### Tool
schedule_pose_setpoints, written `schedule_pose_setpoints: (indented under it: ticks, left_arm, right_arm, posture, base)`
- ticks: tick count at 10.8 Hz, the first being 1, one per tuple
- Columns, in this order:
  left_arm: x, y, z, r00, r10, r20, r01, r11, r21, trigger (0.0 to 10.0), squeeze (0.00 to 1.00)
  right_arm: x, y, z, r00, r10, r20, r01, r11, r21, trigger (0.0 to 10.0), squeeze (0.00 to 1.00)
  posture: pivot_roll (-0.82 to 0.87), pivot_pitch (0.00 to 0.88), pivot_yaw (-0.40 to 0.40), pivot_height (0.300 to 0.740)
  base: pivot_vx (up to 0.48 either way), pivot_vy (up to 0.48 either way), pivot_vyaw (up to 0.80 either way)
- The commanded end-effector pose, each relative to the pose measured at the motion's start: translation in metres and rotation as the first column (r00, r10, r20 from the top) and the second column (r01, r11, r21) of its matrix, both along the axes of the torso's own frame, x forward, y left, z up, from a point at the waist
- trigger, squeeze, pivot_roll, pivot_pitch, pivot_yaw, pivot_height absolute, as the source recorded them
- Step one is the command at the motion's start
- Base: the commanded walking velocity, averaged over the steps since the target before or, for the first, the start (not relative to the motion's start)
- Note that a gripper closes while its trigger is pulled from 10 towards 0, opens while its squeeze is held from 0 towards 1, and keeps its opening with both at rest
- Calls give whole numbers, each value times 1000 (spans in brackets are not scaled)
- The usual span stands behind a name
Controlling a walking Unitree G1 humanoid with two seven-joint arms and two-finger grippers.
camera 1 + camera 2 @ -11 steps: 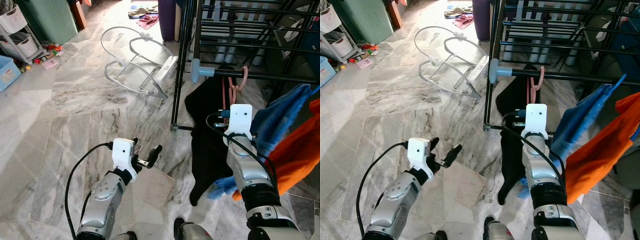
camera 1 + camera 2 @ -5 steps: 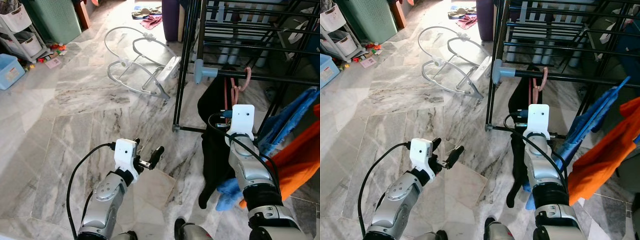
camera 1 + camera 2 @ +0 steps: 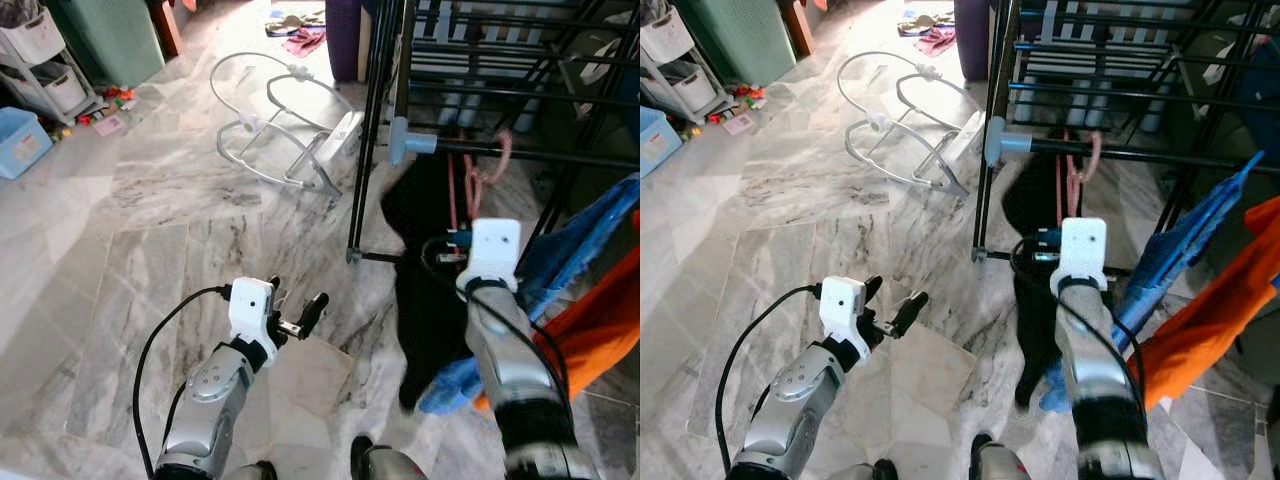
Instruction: Hang hanger
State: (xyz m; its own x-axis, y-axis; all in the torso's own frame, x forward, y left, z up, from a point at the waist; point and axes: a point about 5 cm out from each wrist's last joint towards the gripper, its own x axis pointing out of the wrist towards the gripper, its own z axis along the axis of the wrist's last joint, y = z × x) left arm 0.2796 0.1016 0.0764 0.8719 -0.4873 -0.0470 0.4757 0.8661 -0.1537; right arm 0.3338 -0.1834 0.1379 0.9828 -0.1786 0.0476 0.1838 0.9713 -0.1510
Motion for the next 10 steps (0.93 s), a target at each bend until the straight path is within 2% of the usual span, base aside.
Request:
schedule_pose_setpoints:
  ticks: [1, 3, 4, 8, 10]
  left_arm:
    - [-2, 2, -4, 1000, 5, -8, -4, 1000, 27, 10000, 0]
    - [0, 5, -6, 999, 32, -13, -31, 998, 58, 10000, 0]
    - [1, 6, -8, 998, 59, -15, -57, 994, 96, 10000, 0]
    - [-4, 10, -14, 998, 60, -31, -55, 989, 134, 10000, 0]
    - [-5, 12, -14, 997, 73, -37, -68, 990, 124, 10000, 0]
  right_arm:
    - [-5, 2, 17, 995, 11, 97, -9, 1000, -21, 10000, 0]
    - [-21, 2, 18, 992, 22, 123, -16, 999, -51, 10000, 0]
    - [-29, 1, 11, 995, 24, 97, -20, 999, -47, 10000, 0]
    - [-63, -7, -19, 999, 48, -17, -49, 997, -63, 10000, 0]
    - [-68, -1, -31, 992, 102, -76, -103, 995, -15, 10000, 0]
  posture:
    - [-179, 195, 51, 740]
    - [-186, 194, 61, 740]
    - [-189, 193, 64, 740]
    - [-193, 208, 68, 740]
    - [-187, 209, 71, 740]
  base:
    - [0, 0, 0]
    - [0, 0, 0]
    - [0, 0, 0]
    - [0, 0, 0]
    - [0, 0, 0]
